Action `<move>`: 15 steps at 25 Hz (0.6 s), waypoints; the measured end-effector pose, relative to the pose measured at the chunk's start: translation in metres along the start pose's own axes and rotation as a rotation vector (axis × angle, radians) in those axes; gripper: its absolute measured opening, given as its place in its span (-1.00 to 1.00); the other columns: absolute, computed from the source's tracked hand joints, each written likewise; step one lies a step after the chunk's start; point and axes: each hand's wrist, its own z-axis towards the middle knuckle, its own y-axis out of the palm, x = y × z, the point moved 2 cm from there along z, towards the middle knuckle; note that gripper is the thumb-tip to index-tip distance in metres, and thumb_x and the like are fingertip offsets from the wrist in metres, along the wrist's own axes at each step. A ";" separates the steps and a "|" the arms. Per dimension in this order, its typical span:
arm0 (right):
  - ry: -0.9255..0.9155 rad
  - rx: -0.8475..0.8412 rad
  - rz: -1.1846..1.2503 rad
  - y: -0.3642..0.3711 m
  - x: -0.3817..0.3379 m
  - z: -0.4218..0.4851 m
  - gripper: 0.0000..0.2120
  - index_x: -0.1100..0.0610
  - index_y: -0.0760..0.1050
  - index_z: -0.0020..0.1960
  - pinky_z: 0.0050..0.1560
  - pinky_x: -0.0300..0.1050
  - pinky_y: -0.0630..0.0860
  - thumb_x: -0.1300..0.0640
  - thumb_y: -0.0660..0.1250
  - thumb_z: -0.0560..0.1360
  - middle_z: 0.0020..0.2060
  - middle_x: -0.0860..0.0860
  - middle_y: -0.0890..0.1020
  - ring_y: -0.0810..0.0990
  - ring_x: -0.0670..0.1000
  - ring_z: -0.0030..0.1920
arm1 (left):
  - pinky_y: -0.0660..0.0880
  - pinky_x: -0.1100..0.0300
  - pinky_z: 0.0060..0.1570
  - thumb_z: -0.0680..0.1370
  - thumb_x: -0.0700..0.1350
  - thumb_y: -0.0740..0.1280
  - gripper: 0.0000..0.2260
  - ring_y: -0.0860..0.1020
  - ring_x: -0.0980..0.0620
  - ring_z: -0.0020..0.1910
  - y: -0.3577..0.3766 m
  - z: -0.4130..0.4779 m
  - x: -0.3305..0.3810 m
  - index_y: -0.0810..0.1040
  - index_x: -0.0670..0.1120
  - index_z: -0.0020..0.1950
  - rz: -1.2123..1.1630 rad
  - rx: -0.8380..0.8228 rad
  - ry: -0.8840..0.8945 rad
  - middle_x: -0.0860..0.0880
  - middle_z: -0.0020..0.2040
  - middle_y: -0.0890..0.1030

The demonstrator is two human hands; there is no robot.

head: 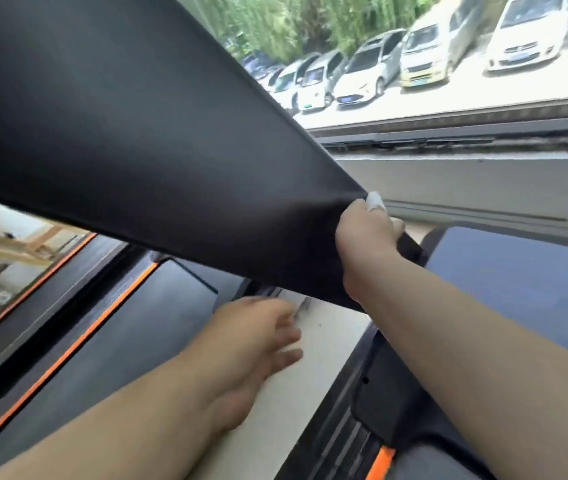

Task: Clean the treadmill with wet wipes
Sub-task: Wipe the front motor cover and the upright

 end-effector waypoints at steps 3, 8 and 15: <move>-0.153 -0.066 0.018 0.018 -0.005 -0.038 -0.51 0.19 0.20 0.57 0.40 -0.10 0.20 0.03 -0.08 0.71 0.51 0.09 0.31 0.33 0.07 0.38 | 0.59 -0.11 0.20 0.40 -0.14 0.44 -0.88 0.67 -0.05 0.04 -0.016 -0.007 0.021 0.65 -0.06 -0.07 0.000 0.160 0.223 -0.02 -0.04 0.72; -0.512 -0.267 -0.209 0.040 -0.010 -0.079 -0.48 0.28 0.25 0.54 0.59 0.03 -0.37 0.03 -0.14 0.71 0.64 0.22 -0.05 -0.21 0.08 0.63 | 0.60 -0.16 0.14 0.44 -0.25 0.30 -0.89 0.64 -0.21 -0.09 -0.031 -0.007 0.025 0.61 -0.11 -0.14 0.236 0.325 0.308 -0.12 -0.16 0.67; -1.385 -0.315 -0.360 0.068 0.019 -0.142 -0.43 0.12 -0.03 0.65 0.62 0.15 -0.14 -0.06 -0.10 0.70 0.66 0.12 -0.04 -0.16 0.15 0.65 | 0.37 0.22 0.36 0.71 -0.09 0.13 -0.65 0.55 0.12 0.30 -0.016 -0.028 0.050 0.48 -0.12 0.45 -0.524 -0.231 0.652 0.00 0.29 0.61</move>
